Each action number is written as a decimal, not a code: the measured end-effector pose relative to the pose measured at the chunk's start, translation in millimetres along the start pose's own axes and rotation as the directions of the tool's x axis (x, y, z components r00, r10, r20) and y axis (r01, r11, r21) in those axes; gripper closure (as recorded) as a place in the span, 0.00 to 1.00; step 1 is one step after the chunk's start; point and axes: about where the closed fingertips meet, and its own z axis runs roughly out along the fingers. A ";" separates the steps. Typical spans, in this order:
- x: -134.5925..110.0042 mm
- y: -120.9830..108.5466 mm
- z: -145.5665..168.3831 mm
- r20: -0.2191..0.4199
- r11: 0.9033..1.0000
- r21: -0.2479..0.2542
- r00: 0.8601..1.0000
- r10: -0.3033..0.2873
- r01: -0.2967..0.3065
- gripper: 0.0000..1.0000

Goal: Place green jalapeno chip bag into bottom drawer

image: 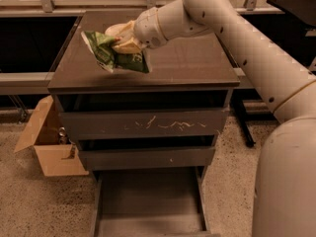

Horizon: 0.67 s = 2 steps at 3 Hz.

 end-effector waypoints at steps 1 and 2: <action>-28.1 35.2 -29.1 0.002 1.000 -0.013 1.000 -0.006 0.006 1.00; -38.9 82.5 -56.6 -0.003 1.000 0.011 1.000 0.016 -0.016 1.00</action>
Offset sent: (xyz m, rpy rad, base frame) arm -0.1778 -0.0796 -0.0306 -0.0039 0.0839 -0.1360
